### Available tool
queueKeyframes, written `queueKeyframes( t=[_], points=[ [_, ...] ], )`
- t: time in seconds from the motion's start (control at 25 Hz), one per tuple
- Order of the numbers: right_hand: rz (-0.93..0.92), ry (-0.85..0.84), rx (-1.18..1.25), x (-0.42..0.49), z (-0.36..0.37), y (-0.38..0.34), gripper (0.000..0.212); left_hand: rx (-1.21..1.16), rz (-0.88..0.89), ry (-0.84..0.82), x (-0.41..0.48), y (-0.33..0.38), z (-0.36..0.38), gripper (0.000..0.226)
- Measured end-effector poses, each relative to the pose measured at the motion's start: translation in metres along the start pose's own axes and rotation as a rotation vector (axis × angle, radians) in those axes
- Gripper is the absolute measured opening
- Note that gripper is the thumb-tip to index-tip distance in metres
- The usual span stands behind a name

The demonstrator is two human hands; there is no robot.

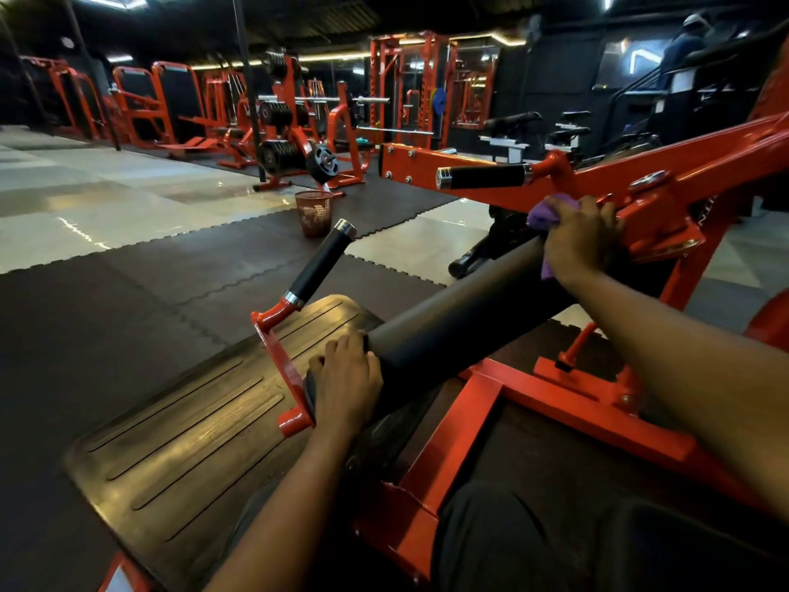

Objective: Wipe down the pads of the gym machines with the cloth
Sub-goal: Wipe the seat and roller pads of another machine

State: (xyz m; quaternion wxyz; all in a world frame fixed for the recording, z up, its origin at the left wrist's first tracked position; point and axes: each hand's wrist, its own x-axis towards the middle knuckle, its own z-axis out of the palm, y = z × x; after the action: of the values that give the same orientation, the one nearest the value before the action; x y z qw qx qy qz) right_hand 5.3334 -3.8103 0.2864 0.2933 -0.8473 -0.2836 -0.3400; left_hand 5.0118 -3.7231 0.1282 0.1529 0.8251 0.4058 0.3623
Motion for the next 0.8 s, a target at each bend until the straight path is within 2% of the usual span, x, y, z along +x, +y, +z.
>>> queueKeyframes(
  t=[0.04, 0.08, 0.16, 0.2, 0.24, 0.36, 0.4, 0.44, 0.56, 0.68, 0.76, 0.8],
  points=[
    [-0.002, -0.008, -0.028, -0.011, 0.004, -0.007, 0.041, -0.007, -0.008, 0.026, -0.003, 0.002, 0.002, 0.034],
    [-0.109, -0.038, -0.064, -0.027, 0.004, -0.015, 0.040, -0.015, -0.003, 0.049, -0.006, 0.003, 0.004, 0.037],
    [-0.456, -0.118, -0.055, -0.040, 0.001, -0.015, 0.038, -0.008, 0.015, 0.086, -0.012, 0.004, 0.010, 0.040],
    [-0.564, -0.120, -0.063, -0.028, -0.005, -0.010, 0.038, 0.012, 0.024, 0.104, -0.014, 0.003, 0.011, 0.041],
    [-0.527, -0.095, -0.081, -0.015, -0.009, -0.005, 0.039, 0.041, 0.033, 0.114, -0.018, 0.003, 0.013, 0.042],
    [-0.092, -0.030, -0.097, 0.002, 0.000, 0.004, 0.042, 0.107, 0.056, 0.126, -0.033, 0.005, 0.021, 0.050],
    [-0.053, -0.035, -0.066, -0.010, 0.002, -0.006, 0.049, 0.122, 0.054, 0.128, -0.037, 0.005, 0.022, 0.052],
    [-0.073, -0.053, -0.041, -0.026, 0.003, -0.018, 0.052, 0.132, 0.052, 0.128, -0.038, 0.005, 0.024, 0.052],
    [-0.283, -0.114, -0.014, -0.086, -0.002, -0.056, 0.037, 0.136, 0.061, 0.121, -0.040, 0.004, 0.025, 0.051],
    [-0.439, -0.145, 0.073, -0.138, -0.010, -0.080, 0.039, 0.137, 0.091, 0.117, -0.045, 0.006, 0.023, 0.052],
    [-0.601, -0.158, 0.096, -0.132, -0.013, -0.075, 0.040, 0.132, 0.127, 0.129, -0.046, 0.003, 0.018, 0.050],
    [-0.583, -0.159, 0.095, -0.118, -0.015, -0.069, 0.041, 0.116, 0.154, 0.138, -0.045, 0.000, 0.013, 0.047]
  ],
)
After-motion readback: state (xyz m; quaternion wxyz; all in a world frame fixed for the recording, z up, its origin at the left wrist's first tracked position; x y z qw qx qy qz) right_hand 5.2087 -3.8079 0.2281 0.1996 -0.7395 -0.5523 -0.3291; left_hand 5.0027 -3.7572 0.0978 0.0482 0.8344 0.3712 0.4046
